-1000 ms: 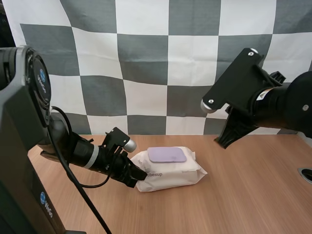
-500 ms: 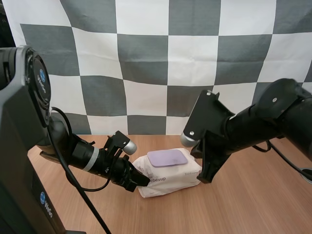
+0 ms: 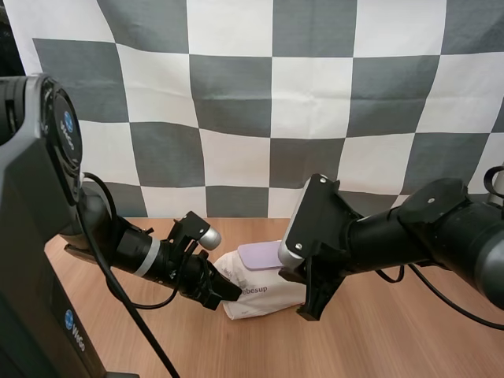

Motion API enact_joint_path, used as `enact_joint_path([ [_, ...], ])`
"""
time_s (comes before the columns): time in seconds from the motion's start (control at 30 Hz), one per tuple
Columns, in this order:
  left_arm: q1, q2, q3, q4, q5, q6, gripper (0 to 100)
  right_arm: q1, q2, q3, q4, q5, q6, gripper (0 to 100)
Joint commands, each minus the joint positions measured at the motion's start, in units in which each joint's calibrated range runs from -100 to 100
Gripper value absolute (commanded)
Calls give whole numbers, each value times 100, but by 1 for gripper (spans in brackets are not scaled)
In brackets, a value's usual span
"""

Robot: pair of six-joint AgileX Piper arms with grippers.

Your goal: Open the wet wipes lid

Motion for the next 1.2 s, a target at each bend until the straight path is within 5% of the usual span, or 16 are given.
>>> enact_joint_path([
  [0.0, -4, -4, 7, 77, 38, 1, 0, 5, 100, 2, 48, -17, 0, 50],
  [0.53, -4, -4, 7, 105, 51, -36, 0, 14, 1566, 2, 508, -567, 0, 50],
  [0.73, -4, -4, 7, 105, 51, -36, 0, 280, 1788, 2, 612, -714, 0, 51],
  [0.87, -4, -4, 7, 105, 51, -36, 0, 604, 1788, -23, 372, -1741, 0, 60],
  [1.17, -4, -4, 7, 130, 51, -36, 0, 1362, 1765, 204, -650, -5291, 0, 61],
])
